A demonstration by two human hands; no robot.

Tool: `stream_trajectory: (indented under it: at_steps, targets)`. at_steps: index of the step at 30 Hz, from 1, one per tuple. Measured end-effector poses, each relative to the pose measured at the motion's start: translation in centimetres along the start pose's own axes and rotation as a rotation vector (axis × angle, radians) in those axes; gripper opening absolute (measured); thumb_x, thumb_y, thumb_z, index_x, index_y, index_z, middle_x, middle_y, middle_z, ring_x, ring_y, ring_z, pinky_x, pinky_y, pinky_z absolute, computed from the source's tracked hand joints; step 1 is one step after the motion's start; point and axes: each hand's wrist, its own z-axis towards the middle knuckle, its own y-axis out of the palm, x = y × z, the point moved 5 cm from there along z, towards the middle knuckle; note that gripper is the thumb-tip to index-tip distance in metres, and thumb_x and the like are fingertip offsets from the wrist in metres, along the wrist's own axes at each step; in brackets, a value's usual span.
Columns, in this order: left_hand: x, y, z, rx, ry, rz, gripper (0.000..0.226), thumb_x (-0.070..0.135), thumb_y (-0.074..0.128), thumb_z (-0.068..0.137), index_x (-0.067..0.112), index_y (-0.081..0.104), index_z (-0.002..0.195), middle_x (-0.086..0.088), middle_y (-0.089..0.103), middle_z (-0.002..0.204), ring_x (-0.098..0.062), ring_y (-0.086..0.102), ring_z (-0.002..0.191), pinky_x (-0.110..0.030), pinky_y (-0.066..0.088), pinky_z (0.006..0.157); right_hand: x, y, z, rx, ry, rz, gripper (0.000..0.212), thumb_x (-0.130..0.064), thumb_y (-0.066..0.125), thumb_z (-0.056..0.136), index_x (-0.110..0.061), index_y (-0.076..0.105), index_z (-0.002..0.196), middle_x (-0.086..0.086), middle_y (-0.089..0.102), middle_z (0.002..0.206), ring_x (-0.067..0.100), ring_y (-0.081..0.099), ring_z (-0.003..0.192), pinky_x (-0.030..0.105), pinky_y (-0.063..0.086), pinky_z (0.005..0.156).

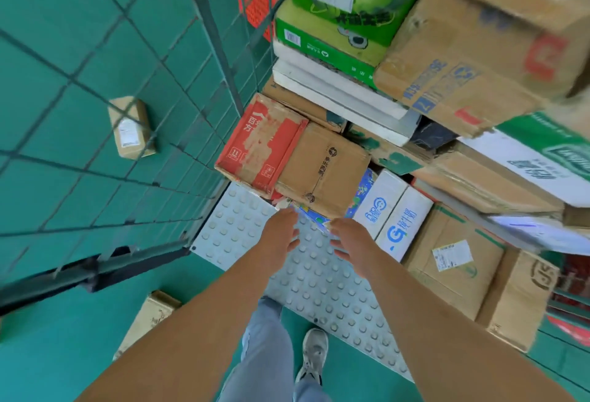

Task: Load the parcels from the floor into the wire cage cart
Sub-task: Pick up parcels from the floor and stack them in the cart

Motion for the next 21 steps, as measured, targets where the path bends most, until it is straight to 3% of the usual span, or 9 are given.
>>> stream_trajectory:
  at_steps: [3, 7, 9, 12, 15, 21]
  targets:
    - [-2.3, -0.3, -5.9, -0.001, 0.008, -0.082, 0.013, 0.031, 0.055, 0.105, 0.021, 0.062, 0.102, -0.004, 0.061, 0.12, -0.022, 0.061, 0.111, -0.036, 0.053, 0.093, 2.3, 0.0, -4.6, -0.039, -0.022, -0.038, 0.033, -0.03, 0.052, 0.104, -0.014, 0.057, 0.133, 0.008, 0.067, 0.127, 0.023, 0.066, 0.105, 0.037, 0.051, 0.101]
    - [-7.4, -1.2, -14.2, 0.035, 0.075, -0.215, 0.016, 0.027, 0.053, 0.106, 0.018, 0.062, 0.117, -0.005, 0.064, 0.122, -0.023, 0.062, 0.108, -0.039, 0.052, 0.098, 7.0, -0.5, -12.3, -0.149, -0.07, 0.059, 0.029, -0.03, 0.058, 0.102, -0.016, 0.061, 0.128, 0.002, 0.069, 0.107, 0.02, 0.065, 0.095, 0.031, 0.053, 0.079]
    - [-10.4, -1.7, -18.1, 0.051, 0.103, -0.269, 0.013, 0.025, 0.054, 0.106, 0.018, 0.062, 0.113, -0.005, 0.064, 0.117, -0.023, 0.062, 0.106, -0.04, 0.051, 0.1, 9.7, -0.7, -16.1, -0.202, -0.096, 0.143, 0.025, -0.029, 0.059, 0.102, -0.016, 0.063, 0.122, 0.002, 0.07, 0.104, 0.019, 0.066, 0.094, 0.03, 0.053, 0.074]
    - [-15.1, -2.8, -23.9, 0.086, 0.148, -0.351, 0.01, 0.025, 0.056, 0.104, 0.017, 0.062, 0.106, -0.005, 0.064, 0.113, -0.023, 0.063, 0.102, -0.04, 0.052, 0.096, 14.3, -0.8, -21.7, -0.293, -0.122, 0.254, 0.02, -0.028, 0.061, 0.1, -0.016, 0.065, 0.115, 0.003, 0.071, 0.107, 0.019, 0.067, 0.093, 0.031, 0.055, 0.079]
    - [-18.5, -4.5, -27.4, 0.098, 0.201, -0.42, 0.01, 0.026, 0.058, 0.103, 0.017, 0.062, 0.104, -0.004, 0.065, 0.109, -0.021, 0.065, 0.095, -0.033, 0.053, 0.08, 17.7, 0.3, -25.1, -0.404, -0.151, 0.351, 0.018, -0.027, 0.06, 0.1, -0.015, 0.065, 0.113, 0.006, 0.069, 0.111, 0.021, 0.065, 0.095, 0.033, 0.053, 0.084]
    - [-22.9, -11.5, -33.3, 0.247, 0.29, -0.575, 0.012, 0.024, 0.056, 0.104, 0.02, 0.064, 0.112, -0.001, 0.068, 0.115, -0.018, 0.066, 0.101, -0.032, 0.054, 0.081, 21.8, 3.6, -30.4, -0.502, -0.245, 0.154, 0.024, -0.026, 0.06, 0.101, -0.013, 0.064, 0.12, 0.008, 0.069, 0.118, 0.023, 0.067, 0.106, 0.037, 0.052, 0.097]
